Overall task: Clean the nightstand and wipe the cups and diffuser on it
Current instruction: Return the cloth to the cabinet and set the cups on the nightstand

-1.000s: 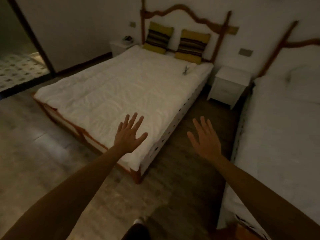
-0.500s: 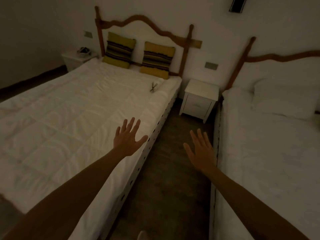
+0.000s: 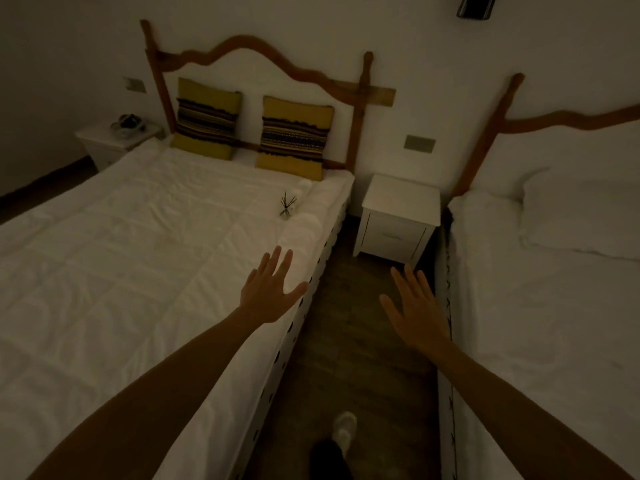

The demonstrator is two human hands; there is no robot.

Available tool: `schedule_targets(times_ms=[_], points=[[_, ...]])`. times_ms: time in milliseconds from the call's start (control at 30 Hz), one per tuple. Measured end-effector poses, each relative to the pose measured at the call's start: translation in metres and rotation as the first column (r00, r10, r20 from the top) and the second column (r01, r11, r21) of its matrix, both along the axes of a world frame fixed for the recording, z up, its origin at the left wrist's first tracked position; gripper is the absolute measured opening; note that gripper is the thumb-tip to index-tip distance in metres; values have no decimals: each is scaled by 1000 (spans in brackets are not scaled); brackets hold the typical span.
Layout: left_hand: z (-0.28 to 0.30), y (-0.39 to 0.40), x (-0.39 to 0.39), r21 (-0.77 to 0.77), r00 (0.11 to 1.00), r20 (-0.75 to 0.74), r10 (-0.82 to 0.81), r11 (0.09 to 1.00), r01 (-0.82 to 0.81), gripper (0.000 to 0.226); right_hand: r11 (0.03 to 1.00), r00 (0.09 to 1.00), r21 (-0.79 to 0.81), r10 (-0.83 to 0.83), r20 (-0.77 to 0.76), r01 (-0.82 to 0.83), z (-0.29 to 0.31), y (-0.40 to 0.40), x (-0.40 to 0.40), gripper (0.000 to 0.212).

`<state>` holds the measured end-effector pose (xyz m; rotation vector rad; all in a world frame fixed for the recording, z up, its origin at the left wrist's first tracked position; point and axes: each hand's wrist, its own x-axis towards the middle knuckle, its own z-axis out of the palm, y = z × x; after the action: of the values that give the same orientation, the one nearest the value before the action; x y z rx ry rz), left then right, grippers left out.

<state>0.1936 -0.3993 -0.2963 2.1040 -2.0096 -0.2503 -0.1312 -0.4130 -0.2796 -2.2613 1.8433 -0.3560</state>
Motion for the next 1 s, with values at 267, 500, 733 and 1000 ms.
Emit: schedule_targets(times_ms=[267, 500, 733, 1000], points=[[-2, -201, -2, 117, 994, -77, 83, 990, -74, 89, 970, 972, 239, -18, 235, -39, -23, -224, 1, 69], [-17, -326, 6, 237, 984, -139, 109, 969, -73, 90, 941, 970, 328, -2, 243, -80, -38, -369, 14, 71], [-54, -503, 36, 262, 965, -197, 171, 958, -117, 87, 905, 959, 388, 67, 276, -175, -71, -550, 46, 71], [-88, -670, 77, 347, 894, -298, 334, 911, -224, 90, 814, 957, 524, 123, 264, -250, -93, -740, 106, 67]])
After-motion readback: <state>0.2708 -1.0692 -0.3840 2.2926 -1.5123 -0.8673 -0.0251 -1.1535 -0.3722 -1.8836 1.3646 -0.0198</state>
